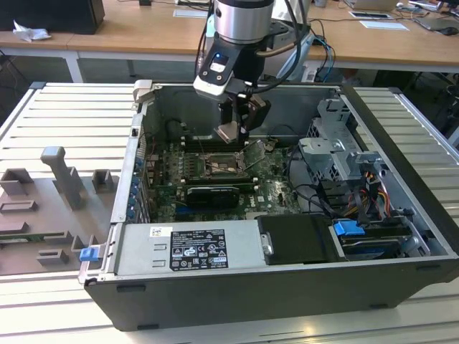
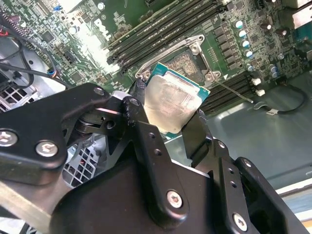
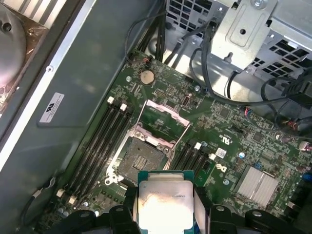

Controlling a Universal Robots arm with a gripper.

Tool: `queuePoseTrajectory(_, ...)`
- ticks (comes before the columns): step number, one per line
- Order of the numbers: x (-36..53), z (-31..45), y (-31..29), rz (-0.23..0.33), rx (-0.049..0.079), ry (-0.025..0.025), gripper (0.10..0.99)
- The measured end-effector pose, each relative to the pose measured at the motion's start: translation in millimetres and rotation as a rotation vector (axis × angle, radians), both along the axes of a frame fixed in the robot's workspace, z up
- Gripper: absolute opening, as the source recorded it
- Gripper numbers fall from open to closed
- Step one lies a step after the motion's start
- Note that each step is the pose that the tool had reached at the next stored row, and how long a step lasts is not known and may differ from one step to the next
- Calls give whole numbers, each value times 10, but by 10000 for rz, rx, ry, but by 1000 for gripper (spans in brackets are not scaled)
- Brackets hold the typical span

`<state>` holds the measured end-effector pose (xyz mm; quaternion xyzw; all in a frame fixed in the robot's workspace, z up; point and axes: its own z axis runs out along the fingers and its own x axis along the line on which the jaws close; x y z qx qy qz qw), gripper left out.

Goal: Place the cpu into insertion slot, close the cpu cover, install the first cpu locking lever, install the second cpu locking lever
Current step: 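Place the cpu into insertion slot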

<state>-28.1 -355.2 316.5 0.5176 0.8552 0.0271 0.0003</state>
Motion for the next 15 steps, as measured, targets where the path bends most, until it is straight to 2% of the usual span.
queuePoseTrajectory(5, 0, -19, 0, -257, -18, 53, 541)
queuePoseTrajectory(15, 1, -58, 0, -685, -49, 116, 541)
